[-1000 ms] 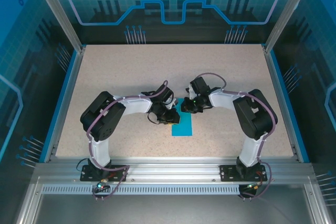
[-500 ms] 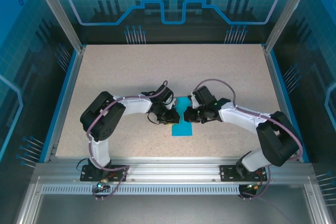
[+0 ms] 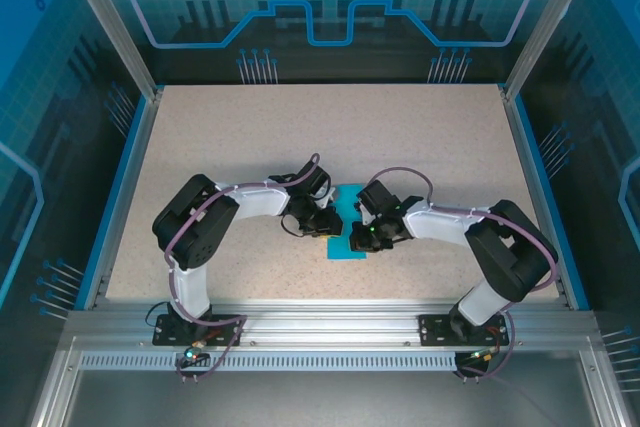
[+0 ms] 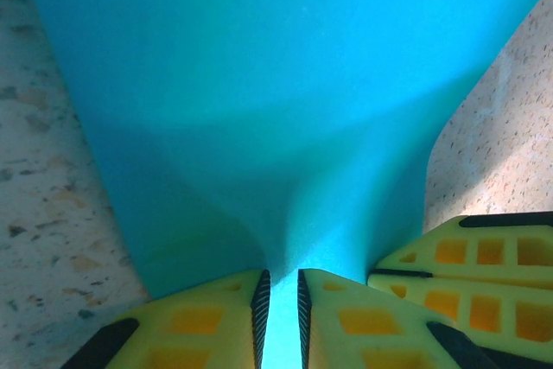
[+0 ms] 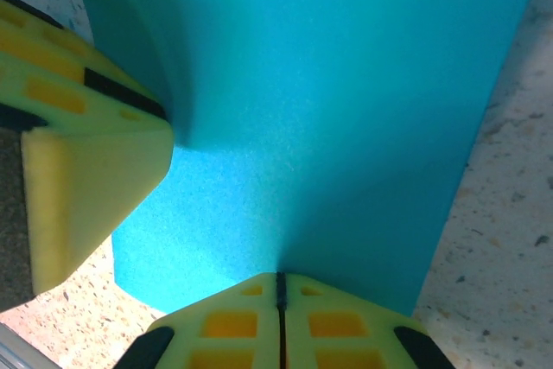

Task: Fold a paper plane with a square sheet of paper (fold left side to right side)
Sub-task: First fold the square sheet of paper in half at the center of the table.

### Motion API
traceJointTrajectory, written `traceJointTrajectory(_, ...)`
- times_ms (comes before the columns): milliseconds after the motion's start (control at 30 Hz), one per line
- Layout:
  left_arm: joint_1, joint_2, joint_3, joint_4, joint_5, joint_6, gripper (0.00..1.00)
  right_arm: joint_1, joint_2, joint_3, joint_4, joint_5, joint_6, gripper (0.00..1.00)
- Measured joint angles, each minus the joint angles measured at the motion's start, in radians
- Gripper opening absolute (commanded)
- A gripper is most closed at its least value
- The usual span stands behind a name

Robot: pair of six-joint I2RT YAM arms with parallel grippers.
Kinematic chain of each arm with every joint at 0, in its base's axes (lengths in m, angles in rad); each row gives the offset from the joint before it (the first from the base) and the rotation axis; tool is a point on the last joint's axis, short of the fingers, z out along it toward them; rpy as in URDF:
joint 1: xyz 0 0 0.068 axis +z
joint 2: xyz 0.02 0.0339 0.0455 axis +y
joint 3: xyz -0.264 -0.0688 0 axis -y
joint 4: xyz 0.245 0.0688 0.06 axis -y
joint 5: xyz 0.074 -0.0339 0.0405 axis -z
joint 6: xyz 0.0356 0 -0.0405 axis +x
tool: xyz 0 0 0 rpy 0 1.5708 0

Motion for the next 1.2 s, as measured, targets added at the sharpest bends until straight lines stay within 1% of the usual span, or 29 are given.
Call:
traceJointTrajectory(200, 0.0, 0.0, 0.021, -0.029, 0.0, -0.007, 0.23, 0.0, 0.014, 0.019, -0.026, 0.003, -0.013, 0.06)
traceJointTrajectory(267, 0.003, 0.0, 0.034, -0.032, 0.0, -0.009, 0.2, 0.0, 0.015, 0.021, -0.03, 0.006, -0.019, 0.06)
traceJointTrajectory(367, 0.013, 0.0, 0.056, -0.029, 0.0, -0.016, 0.12, 0.0, 0.016, 0.021, -0.032, 0.006, -0.023, 0.05)
traceJointTrajectory(567, 0.034, 0.02, 0.09, -0.016, 0.0, -0.013, 0.11, 0.0, 0.02, 0.024, -0.035, 0.006, -0.027, 0.05)
traceJointTrajectory(833, 0.045, 0.071, 0.092, 0.002, 0.002, 0.005, 0.08, -0.002, 0.02, 0.024, -0.037, 0.006, -0.032, 0.05)
traceJointTrajectory(1000, 0.058, 0.071, 0.074, 0.055, 0.005, 0.009, 0.06, -0.005, 0.021, 0.028, -0.044, 0.005, -0.042, 0.05)
traceJointTrajectory(1200, 0.076, 0.068, 0.029, 0.138, 0.047, 0.008, 0.06, -0.007, 0.027, 0.032, -0.05, 0.002, -0.054, 0.05)
